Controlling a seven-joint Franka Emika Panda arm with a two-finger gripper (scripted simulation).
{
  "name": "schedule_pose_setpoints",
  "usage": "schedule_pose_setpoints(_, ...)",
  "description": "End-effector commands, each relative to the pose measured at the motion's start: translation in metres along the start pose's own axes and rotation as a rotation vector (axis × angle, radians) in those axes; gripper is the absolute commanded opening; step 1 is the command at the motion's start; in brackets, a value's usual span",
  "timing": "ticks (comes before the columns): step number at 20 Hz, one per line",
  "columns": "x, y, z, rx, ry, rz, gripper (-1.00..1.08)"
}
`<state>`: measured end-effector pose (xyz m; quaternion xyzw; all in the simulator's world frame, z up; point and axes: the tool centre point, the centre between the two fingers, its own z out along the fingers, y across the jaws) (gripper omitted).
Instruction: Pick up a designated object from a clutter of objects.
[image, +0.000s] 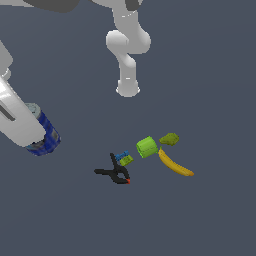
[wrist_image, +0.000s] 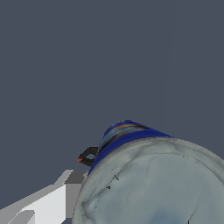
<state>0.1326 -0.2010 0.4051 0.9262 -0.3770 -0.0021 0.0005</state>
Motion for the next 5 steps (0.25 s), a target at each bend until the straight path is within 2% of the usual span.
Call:
schedule_pose_setpoints(1, 0.0002, -0.0007, -0.0071, 0.002, 0.003, 0.0, -1.0)
schedule_pose_setpoints(5, 0.0003, -0.0011, -0.0093, 0.002, 0.003, 0.0, -1.0)
